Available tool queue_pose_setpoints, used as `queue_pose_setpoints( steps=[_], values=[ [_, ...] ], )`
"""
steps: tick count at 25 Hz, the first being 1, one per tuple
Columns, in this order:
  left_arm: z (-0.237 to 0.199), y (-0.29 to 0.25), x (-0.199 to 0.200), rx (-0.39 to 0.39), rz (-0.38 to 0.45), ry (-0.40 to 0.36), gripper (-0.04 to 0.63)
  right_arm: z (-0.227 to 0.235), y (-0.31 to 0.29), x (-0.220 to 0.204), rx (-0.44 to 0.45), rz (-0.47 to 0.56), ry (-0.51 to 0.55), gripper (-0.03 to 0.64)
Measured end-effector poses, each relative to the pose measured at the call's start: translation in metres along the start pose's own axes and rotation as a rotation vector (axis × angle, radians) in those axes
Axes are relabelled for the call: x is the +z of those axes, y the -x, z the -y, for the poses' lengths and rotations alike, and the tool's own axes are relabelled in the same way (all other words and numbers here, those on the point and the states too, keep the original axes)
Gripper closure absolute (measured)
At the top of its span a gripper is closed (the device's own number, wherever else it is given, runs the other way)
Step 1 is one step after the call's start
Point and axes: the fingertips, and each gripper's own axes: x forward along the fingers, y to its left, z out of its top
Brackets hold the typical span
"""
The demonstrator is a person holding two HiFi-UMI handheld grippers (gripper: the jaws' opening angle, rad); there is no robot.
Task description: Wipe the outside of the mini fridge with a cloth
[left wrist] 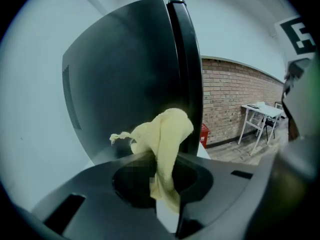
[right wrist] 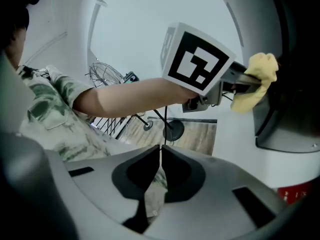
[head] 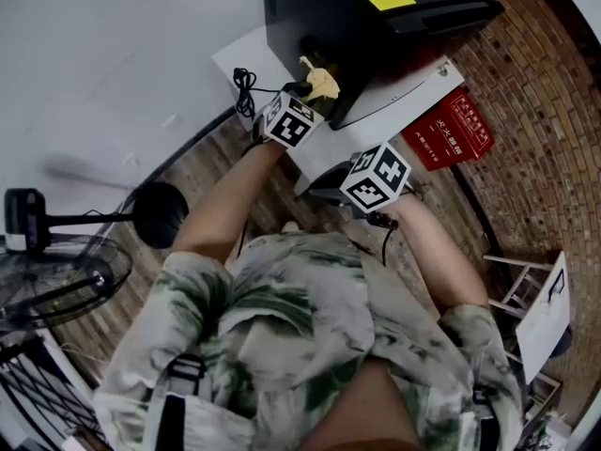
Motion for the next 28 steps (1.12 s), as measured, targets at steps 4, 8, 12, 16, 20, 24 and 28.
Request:
queue_pose_setpoints(
  steps=[4,8,12,16,20,24,28],
  values=[
    [-0.007,-0.003,-0.017,-0.012,-0.030,0.012,0.520,0.006,-0.004,0.000,-0.023,0.011,-0.022,0.583],
    [-0.034,0.013,-0.004,0.027,0.028,0.038,0.520,0.010,-0.004,0.003,-0.034,0.015,-0.032,0.583],
    [-0.072,0.049,0.035,0.090,0.122,0.066,0.520,0.011,-0.007,0.007,-0.032,0.008,-0.030,0.583],
    [-0.104,0.087,0.098,0.148,0.253,0.059,0.520,0.010,-0.009,0.012,-0.023,-0.003,-0.018,0.583],
    [-0.124,0.116,0.154,0.182,0.359,0.023,0.520,0.007,-0.014,0.019,-0.018,-0.009,0.001,0.583],
    [-0.130,0.121,0.191,0.180,0.414,-0.003,0.520,0.007,-0.015,0.025,-0.019,-0.009,0.003,0.583],
    [-0.120,0.108,0.194,0.161,0.425,-0.022,0.520,0.010,-0.014,0.028,-0.027,-0.003,-0.003,0.583]
  ],
)
